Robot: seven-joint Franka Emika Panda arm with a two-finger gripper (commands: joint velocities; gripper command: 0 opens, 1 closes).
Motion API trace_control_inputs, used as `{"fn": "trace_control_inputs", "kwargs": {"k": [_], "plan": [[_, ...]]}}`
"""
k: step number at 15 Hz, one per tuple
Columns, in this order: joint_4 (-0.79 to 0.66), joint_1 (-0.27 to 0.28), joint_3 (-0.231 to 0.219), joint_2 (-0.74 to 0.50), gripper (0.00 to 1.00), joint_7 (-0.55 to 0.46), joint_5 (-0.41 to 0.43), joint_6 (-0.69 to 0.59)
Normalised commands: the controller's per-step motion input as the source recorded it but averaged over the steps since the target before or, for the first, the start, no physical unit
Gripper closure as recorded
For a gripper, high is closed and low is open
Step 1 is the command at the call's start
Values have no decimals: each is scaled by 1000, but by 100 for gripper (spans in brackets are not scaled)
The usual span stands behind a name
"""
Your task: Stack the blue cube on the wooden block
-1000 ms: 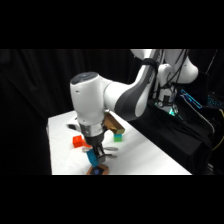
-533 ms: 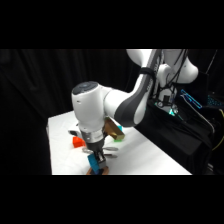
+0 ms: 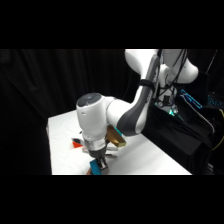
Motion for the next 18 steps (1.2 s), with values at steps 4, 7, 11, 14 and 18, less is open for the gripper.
{"fn": "trace_control_inputs", "kwargs": {"k": [4, 7, 11, 14, 18], "plan": [[93, 74, -45, 59, 74, 31, 83, 192], [61, 96, -91, 28, 24, 32, 30, 112], [2, 78, -89, -24, 1, 0, 6, 7], [-16, 45, -66, -94, 0, -37, 14, -71], [-34, 9, -11, -214, 0, -89, 47, -172]]}}
